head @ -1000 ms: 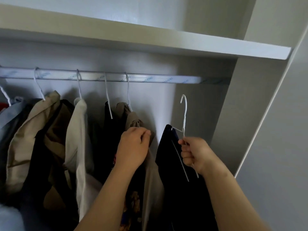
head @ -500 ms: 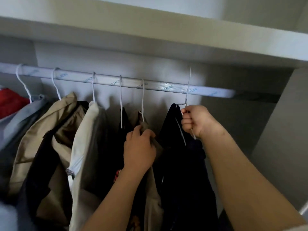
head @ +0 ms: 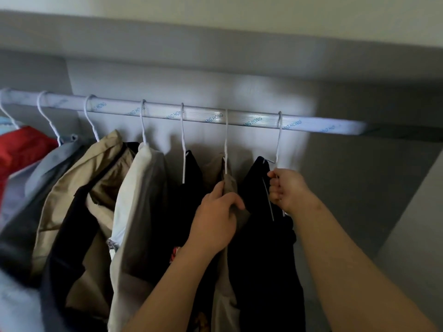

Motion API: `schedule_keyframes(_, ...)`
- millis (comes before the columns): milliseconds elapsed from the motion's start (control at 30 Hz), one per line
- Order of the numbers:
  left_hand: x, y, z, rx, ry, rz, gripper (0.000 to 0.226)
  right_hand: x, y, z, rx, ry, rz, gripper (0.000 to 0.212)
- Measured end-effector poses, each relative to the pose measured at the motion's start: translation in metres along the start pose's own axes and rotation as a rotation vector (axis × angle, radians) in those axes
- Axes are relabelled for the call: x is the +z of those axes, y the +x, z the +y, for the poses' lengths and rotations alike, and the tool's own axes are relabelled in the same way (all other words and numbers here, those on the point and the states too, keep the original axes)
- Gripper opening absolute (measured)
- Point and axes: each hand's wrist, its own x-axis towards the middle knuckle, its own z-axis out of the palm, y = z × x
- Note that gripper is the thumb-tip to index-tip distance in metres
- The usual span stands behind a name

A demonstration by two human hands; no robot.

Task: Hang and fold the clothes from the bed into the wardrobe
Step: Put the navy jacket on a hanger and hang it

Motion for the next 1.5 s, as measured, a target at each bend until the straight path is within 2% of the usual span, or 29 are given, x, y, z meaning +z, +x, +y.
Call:
schedule_keyframes(233, 0.007, 0.002, 0.002, 0.033, -0.015, 0.006, 0.028, -0.006, -0.004, 0.001, -0.033, -0.089, 0.056, 0.027)
schedule_keyframes(367, 0.003, -0.002, -0.003, -0.024, -0.001, 0.026, 0.031, -0.004, -0.012, 0.005, -0.081, -0.231, 0.120, 0.019)
schedule_keyframes(533, -0.003, -0.021, -0.007, -0.041, -0.017, -0.008, 0.038, -0.004, -0.033, 0.007, -0.250, -0.272, 0.236, 0.008)
schedule_keyframes(667, -0.011, -0.045, -0.006, -0.040, -0.059, -0.057, 0.037, 0.002, -0.057, 0.020, -0.360, -0.403, 0.354, 0.008)
schedule_keyframes(833, -0.019, -0.084, -0.011, -0.021, -0.155, -0.073, 0.033, 0.009, -0.112, 0.059, -0.422, -0.472, 0.345, 0.009)
schedule_keyframes(1000, -0.017, -0.126, -0.014, -0.090, -0.300, -0.080, 0.026, -0.016, -0.162, 0.113, -0.332, -0.398, 0.349, 0.022)
schedule_keyframes(1200, -0.017, -0.169, -0.005, -0.240, -0.441, -0.148, 0.027, -0.043, -0.219, 0.161, -0.226, -0.257, 0.448, 0.017)
schedule_keyframes(1367, -0.004, -0.234, 0.020, -0.348, -0.506, -0.394, 0.020, -0.074, -0.294, 0.201, -0.102, -0.274, 0.491, 0.013)
schedule_keyframes(1500, 0.005, -0.315, 0.048, -0.437, -0.530, -0.586, 0.019, -0.105, -0.387, 0.244, 0.036, -0.188, 0.578, 0.009)
